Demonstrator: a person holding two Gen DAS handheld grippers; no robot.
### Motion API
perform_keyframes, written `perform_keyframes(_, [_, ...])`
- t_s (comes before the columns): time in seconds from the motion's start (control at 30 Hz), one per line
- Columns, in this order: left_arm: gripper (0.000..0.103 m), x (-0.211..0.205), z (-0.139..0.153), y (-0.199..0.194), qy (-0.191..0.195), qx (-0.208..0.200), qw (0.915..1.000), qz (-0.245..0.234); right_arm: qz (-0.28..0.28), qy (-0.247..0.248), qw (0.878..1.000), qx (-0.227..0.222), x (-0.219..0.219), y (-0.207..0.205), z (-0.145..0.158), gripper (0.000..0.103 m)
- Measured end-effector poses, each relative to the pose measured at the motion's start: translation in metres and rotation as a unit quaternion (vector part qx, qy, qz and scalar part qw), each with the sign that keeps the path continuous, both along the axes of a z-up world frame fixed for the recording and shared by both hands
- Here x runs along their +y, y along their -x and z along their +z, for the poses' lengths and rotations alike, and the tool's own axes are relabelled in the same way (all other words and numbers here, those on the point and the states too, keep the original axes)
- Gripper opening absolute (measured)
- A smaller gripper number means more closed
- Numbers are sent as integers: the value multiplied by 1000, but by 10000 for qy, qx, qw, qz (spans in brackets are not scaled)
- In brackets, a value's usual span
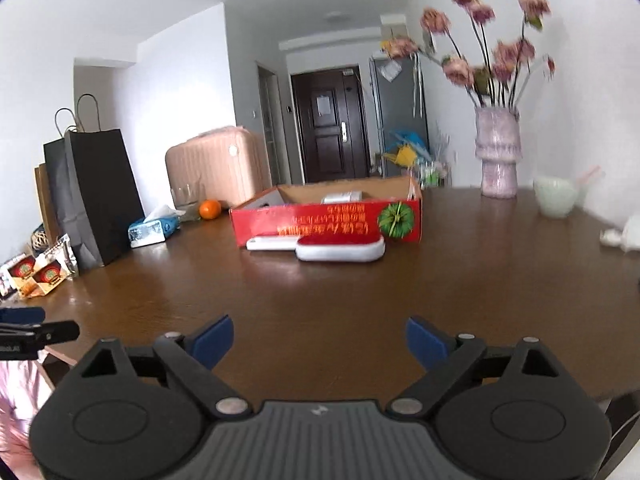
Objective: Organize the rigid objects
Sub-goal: 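Withdraw both tools and reach toward the lint roller, then grasp the lint roller handle with the left tool while the right tool grasps its red head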
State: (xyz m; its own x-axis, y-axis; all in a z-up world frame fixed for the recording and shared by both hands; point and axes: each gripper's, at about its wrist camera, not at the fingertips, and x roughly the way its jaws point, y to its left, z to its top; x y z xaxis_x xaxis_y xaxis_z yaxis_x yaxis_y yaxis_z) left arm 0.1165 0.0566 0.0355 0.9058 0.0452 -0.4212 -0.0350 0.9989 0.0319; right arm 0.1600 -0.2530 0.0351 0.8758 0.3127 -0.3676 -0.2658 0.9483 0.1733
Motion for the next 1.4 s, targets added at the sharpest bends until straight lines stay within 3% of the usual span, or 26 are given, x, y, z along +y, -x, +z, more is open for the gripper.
perform_keyframes(0.2, [94, -6, 3, -19, -88, -4, 9999, 63, -87, 4, 9999, -105, 1, 3, 7, 93])
perform_keyframes(0.37, [94, 2, 9, -44, 187, 42, 9998, -27, -297, 7, 9996, -11, -2, -15, 12, 93])
perform_keyframes(0.8, [86, 6, 14, -182, 719, 520, 9952, -418, -760, -143, 9963, 364, -5, -103, 18, 92])
perform_keyframes(1.0, [72, 11, 2, -256, 1280, 943, 9862, -456, -703, -144, 9962, 498, 0, -161, 15, 87])
perform_keyframes(1.07, [65, 11, -2, -280, 1367, 1013, 9838, -557, -668, -217, 9957, 606, 0, -185, 10, 84])
perform_keyframes(1.13, [50, 11, -7, -303, 1383, 1133, 9825, -524, -732, -344, 9940, 743, -1, -210, 4, 83])
perform_keyframes(1.17, [49, 13, -10, -313, 1461, 1178, 9808, -521, -783, -403, 9928, 812, -1, -222, 1, 82])
perform_keyframes(1.23, [34, 18, -15, -333, 1676, 1329, 9753, -559, -820, -490, 9912, 918, 0, -242, -3, 77])
perform_keyframes(1.4, [23, 25, -30, -364, 1881, 1539, 9682, -586, -804, -551, 9902, 999, 8, -281, -17, 70])
